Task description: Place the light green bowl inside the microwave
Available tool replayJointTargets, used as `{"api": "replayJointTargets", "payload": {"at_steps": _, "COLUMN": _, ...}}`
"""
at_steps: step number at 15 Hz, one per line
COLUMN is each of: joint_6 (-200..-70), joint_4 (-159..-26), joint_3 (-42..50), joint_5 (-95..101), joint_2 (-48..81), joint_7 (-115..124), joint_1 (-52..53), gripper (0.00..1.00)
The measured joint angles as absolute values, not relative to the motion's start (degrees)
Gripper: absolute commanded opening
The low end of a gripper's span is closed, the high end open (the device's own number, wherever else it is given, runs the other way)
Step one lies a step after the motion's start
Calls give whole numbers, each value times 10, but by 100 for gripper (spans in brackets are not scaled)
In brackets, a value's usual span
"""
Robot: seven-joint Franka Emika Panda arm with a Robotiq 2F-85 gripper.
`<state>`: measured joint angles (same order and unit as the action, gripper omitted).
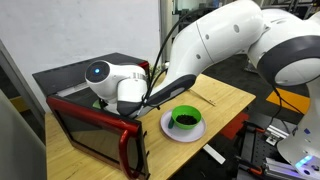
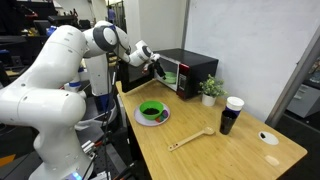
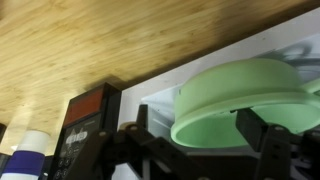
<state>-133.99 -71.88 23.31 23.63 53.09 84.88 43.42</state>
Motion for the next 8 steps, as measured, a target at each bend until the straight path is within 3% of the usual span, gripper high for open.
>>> {"api": "replayJointTargets", "payload": {"at_steps": 8, "joint_6": -1341, "joint_4": -791, "joint_3": 285, "joint_5": 287, "joint_2": 494, "joint_7": 910, "joint_1": 496, "gripper": 90}}
